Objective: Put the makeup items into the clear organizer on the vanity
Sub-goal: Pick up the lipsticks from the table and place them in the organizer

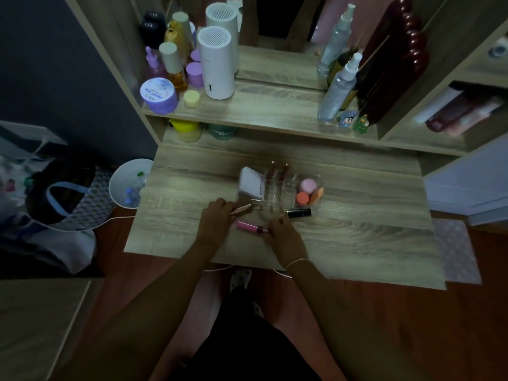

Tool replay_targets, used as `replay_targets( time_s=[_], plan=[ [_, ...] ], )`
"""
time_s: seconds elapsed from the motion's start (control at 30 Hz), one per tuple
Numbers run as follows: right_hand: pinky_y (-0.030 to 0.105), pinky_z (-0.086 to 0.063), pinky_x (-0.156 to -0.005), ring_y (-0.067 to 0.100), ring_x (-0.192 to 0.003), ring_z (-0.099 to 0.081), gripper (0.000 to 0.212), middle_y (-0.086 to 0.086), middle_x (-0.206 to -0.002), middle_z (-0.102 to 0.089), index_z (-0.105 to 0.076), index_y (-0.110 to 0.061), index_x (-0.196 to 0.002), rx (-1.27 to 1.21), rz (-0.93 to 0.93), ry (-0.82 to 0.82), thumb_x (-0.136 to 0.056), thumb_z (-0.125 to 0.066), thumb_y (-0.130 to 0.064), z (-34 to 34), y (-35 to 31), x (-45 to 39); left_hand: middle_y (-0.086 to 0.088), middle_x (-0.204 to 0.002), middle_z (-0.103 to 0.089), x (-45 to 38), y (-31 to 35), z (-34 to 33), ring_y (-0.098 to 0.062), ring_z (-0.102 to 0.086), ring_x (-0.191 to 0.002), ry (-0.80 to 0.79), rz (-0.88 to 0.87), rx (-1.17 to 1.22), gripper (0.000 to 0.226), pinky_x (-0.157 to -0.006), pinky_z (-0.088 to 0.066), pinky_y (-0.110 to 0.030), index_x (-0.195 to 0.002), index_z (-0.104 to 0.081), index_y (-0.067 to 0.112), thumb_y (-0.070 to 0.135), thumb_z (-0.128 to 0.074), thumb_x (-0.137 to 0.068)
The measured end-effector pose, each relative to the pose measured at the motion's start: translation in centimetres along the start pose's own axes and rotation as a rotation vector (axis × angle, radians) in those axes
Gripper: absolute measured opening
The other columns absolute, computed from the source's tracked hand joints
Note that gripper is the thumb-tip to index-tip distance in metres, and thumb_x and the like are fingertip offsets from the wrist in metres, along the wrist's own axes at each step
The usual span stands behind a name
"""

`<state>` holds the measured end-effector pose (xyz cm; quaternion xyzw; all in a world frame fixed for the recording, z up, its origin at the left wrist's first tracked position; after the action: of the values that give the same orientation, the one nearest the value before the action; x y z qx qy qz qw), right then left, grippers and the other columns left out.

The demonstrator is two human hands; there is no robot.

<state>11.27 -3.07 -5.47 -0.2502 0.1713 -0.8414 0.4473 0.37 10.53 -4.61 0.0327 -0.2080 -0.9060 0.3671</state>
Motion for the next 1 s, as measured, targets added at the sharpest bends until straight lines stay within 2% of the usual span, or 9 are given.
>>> replay_targets(
  time_s=[0.17, 0.37, 0.43, 0.53, 0.6, 0.77, 0.87, 0.9, 1.0],
  plan=[
    [0.037, -0.041, -0.072, 0.033, -0.088, -0.057, 0.013, 0.017, -0.097, -0.061, -0.054, -0.005, -0.09, -0.139, -0.083, 0.044, -0.087, -0.058, -0.018, 1.0, 0.8, 2.2, -0.016, -0.094, -0.058, 1.9, -0.6, 0.3, -0.037, -0.054, -0.086, -0.006, 0.034, 0.015, 0.021, -0.07, -0.042, -0.043, -0.096, -0.065, 0.011, 0.013, -0.071, -0.076],
    [0.028, -0.033, -0.059, 0.031, -0.077, -0.063, 0.015, 0.012, -0.08, -0.068, -0.051, -0.012, -0.085, -0.247, -0.167, 0.096, -0.084, -0.064, -0.02, 1.9, 2.5, 4.7, -0.017, -0.101, -0.058, 4.4, -0.8, 0.5, -0.038, -0.054, -0.093, -0.029, 0.04, 0.018, 0.024, -0.073, -0.044, -0.045, -0.106, -0.063, 0.008, 0.009, -0.062, -0.082],
    [0.028, -0.035, -0.058, 0.031, -0.076, -0.066, 0.015, 0.011, -0.081, -0.071, -0.054, -0.011, -0.089, -0.24, -0.154, 0.125, -0.084, -0.065, -0.02, 2.3, 2.6, 5.5, -0.018, -0.101, -0.058, 5.1, -0.7, 0.6, -0.038, -0.054, -0.093, -0.027, 0.032, 0.029, 0.026, -0.073, -0.044, -0.043, -0.108, -0.062, 0.008, 0.005, -0.059, -0.081],
    [0.034, -0.049, -0.066, 0.03, -0.077, -0.069, 0.016, 0.01, -0.09, -0.073, -0.056, -0.012, -0.093, -0.261, -0.141, 0.178, -0.084, -0.066, -0.022, 3.6, 2.6, 5.8, -0.018, -0.104, -0.058, 5.1, 0.2, 1.2, -0.037, -0.053, -0.095, -0.012, -0.01, 0.065, 0.03, -0.076, -0.046, -0.044, -0.112, -0.06, 0.007, 0.008, -0.057, -0.082],
    [0.033, -0.049, -0.069, 0.029, -0.078, -0.07, 0.018, 0.009, -0.093, -0.073, -0.056, -0.013, -0.097, -0.29, -0.155, 0.214, -0.085, -0.065, -0.022, 4.8, 2.6, 5.6, -0.018, -0.105, -0.058, 4.5, 1.3, 1.9, -0.035, -0.053, -0.095, 0.004, -0.037, 0.11, 0.027, -0.077, -0.046, -0.043, -0.112, -0.059, 0.007, 0.011, -0.056, -0.085],
    [0.035, -0.054, -0.068, 0.028, -0.078, -0.071, 0.021, 0.011, -0.09, -0.074, -0.056, -0.013, -0.105, -0.293, -0.052, 0.33, -0.087, -0.064, -0.019, 9.0, 1.1, 4.4, -0.018, -0.1, -0.058, 1.5, 5.7, 4.6, -0.027, -0.055, -0.088, 0.122, -0.149, 0.279, 0.02, -0.072, -0.046, -0.035, -0.106, -0.058, 0.001, 0.005, -0.061, -0.086],
    [0.014, -0.05, -0.059, 0.01, -0.069, -0.064, 0.02, 0.008, -0.089, -0.073, -0.055, -0.008, -0.109, -0.324, -0.014, 0.378, -0.09, -0.06, -0.015, 11.9, -0.1, 3.4, -0.006, -0.095, -0.056, -0.3, 8.3, 6.7, -0.008, -0.05, -0.077, 0.208, -0.203, 0.419, 0.012, -0.069, -0.044, -0.013, -0.098, -0.057, 0.005, 0.005, -0.061, -0.087],
    [0.012, -0.051, -0.058, 0.003, -0.068, -0.064, 0.017, 0.004, -0.088, -0.073, -0.054, -0.01, -0.107, -0.364, 0.001, 0.39, -0.091, -0.058, -0.015, 12.8, -0.4, 2.9, -0.003, -0.094, -0.056, -0.9, 8.8, 7.1, -0.007, -0.05, -0.074, 0.223, -0.195, 0.459, 0.009, -0.068, -0.041, -0.008, -0.097, -0.056, 0.007, 0.009, -0.061, -0.089],
    [0.025, -0.056, -0.067, 0.004, -0.073, -0.066, 0.012, -0.008, -0.081, -0.07, -0.055, -0.016, -0.097, -0.432, 0.004, 0.478, -0.088, -0.062, -0.012, 15.3, -0.4, 1.6, -0.001, -0.089, -0.053, -2.7, 9.8, 7.8, -0.012, -0.048, -0.076, 0.265, -0.187, 0.508, 0.012, -0.067, -0.038, -0.011, -0.094, -0.054, 0.011, 0.022, -0.055, -0.094]
  ],
)
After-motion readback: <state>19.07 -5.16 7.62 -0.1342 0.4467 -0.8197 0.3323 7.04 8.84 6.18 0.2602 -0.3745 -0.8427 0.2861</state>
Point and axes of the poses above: each hand's wrist, its own x-axis away from the middle knuckle, its own z-axis out of the back of the hand, y = z × x, the point moved 7 cm from there along -x, towards the middle knuckle
